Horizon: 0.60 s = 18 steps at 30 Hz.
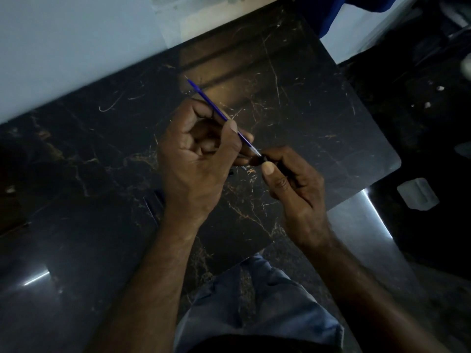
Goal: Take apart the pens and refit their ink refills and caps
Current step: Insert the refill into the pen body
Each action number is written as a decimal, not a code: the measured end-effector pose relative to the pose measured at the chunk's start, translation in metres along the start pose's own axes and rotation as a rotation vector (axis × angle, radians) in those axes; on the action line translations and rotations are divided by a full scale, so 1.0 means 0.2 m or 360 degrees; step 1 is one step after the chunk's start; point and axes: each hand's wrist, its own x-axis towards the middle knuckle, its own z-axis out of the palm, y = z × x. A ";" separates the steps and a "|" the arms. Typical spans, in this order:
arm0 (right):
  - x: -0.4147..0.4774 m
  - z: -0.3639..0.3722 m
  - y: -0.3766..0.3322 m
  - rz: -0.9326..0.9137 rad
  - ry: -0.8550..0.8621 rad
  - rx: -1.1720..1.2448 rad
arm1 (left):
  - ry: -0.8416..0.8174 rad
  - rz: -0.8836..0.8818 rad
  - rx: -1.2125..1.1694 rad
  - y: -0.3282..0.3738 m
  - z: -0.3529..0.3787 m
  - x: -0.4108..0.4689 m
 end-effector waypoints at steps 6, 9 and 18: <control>-0.01 0.01 0.01 0.0063 0.0027 -0.0011 | -0.0325 -0.0067 0.0340 -0.03 -0.01 -0.03; 0.00 0.01 0.04 0.0085 0.0034 -0.0001 | -0.0535 -0.0255 0.0350 -0.07 -0.05 -0.02; 0.03 0.05 0.07 0.0130 0.0053 0.0018 | -0.0321 -0.0133 0.0291 -0.07 -0.12 0.08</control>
